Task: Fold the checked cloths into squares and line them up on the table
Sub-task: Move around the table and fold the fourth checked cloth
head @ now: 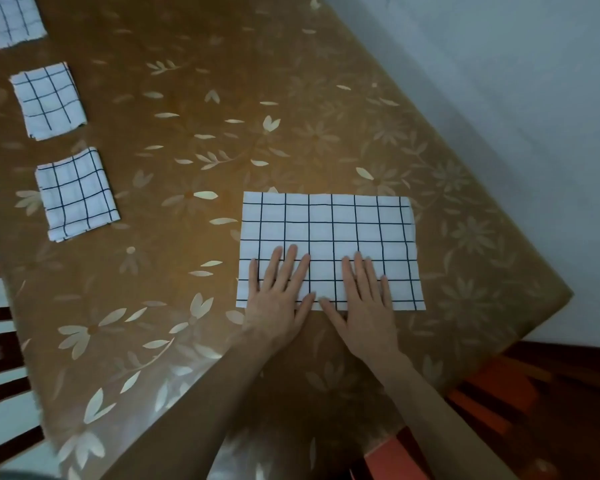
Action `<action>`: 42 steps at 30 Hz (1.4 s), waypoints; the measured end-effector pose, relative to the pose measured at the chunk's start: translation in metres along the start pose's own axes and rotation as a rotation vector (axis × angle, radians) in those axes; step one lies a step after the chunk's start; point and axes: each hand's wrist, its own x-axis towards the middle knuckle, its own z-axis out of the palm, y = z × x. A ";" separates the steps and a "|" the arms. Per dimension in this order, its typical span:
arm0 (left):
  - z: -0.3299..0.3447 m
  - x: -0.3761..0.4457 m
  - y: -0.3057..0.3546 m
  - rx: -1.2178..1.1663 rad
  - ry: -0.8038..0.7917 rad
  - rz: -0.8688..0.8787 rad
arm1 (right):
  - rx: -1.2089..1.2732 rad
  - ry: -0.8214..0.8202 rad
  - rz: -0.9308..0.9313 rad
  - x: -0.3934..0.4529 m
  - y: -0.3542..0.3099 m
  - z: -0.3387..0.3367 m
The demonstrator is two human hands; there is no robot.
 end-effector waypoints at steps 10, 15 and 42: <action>-0.015 -0.001 -0.009 0.031 -0.075 0.017 | 0.033 -0.054 0.152 -0.016 0.088 -0.022; -0.016 0.000 -0.007 0.015 -0.074 0.014 | 0.041 -0.051 0.155 -0.015 0.087 -0.022; -0.010 0.030 0.078 -0.015 0.013 0.086 | 0.317 0.014 0.689 -0.003 0.055 -0.055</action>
